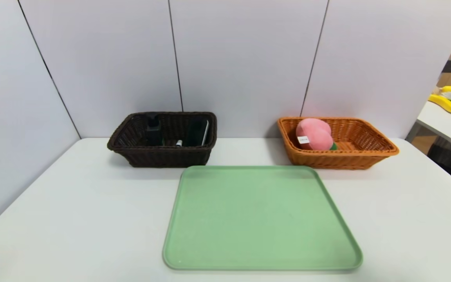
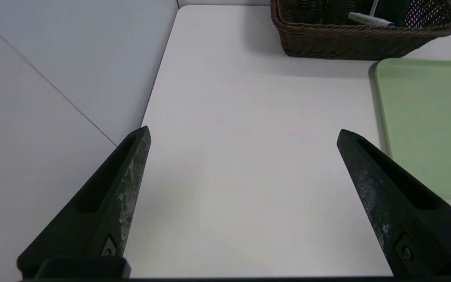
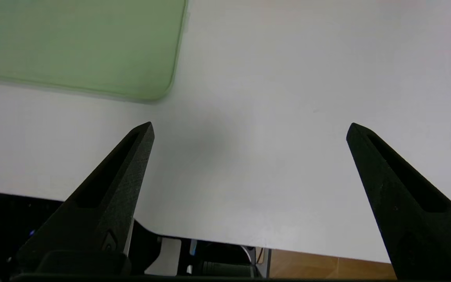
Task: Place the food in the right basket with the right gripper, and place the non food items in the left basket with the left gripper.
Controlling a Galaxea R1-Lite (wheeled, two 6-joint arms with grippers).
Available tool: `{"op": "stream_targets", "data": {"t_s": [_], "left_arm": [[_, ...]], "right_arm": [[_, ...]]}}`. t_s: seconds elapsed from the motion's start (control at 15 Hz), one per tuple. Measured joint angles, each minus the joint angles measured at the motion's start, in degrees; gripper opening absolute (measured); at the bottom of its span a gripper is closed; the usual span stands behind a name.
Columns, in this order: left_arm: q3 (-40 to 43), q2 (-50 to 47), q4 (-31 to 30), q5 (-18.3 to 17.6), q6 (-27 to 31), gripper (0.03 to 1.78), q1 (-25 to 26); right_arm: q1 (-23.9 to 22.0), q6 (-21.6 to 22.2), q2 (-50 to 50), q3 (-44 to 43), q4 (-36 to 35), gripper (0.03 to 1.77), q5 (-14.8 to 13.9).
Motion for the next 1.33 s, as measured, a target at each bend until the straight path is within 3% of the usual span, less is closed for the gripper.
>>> {"op": "stream_targets", "data": {"t_s": [0.2,0.73,0.93,1.13,1.33], "left_arm": [[5.18,-7.09,0.28,0.11,3.17,1.69,0.12],[14.28,-22.38,3.69,0.11,5.02,1.69,4.50],[14.45,-24.26,3.69,1.16,3.94,1.69,4.67],[14.43,-24.83,3.15,5.10,3.73,1.69,4.85],[14.47,-24.98,0.89,5.71,1.93,1.69,7.84]], "right_arm": [[-0.04,0.38,-7.70,7.94,-6.16,1.70,-3.52],[-0.11,0.51,-30.93,18.36,-7.50,1.70,-4.49],[-0.99,0.49,-36.49,19.82,-7.58,1.70,-4.51],[-1.27,0.44,-41.45,21.50,-7.56,1.70,-5.32],[-1.32,0.35,-44.37,22.86,-7.47,1.70,-6.46]]}}
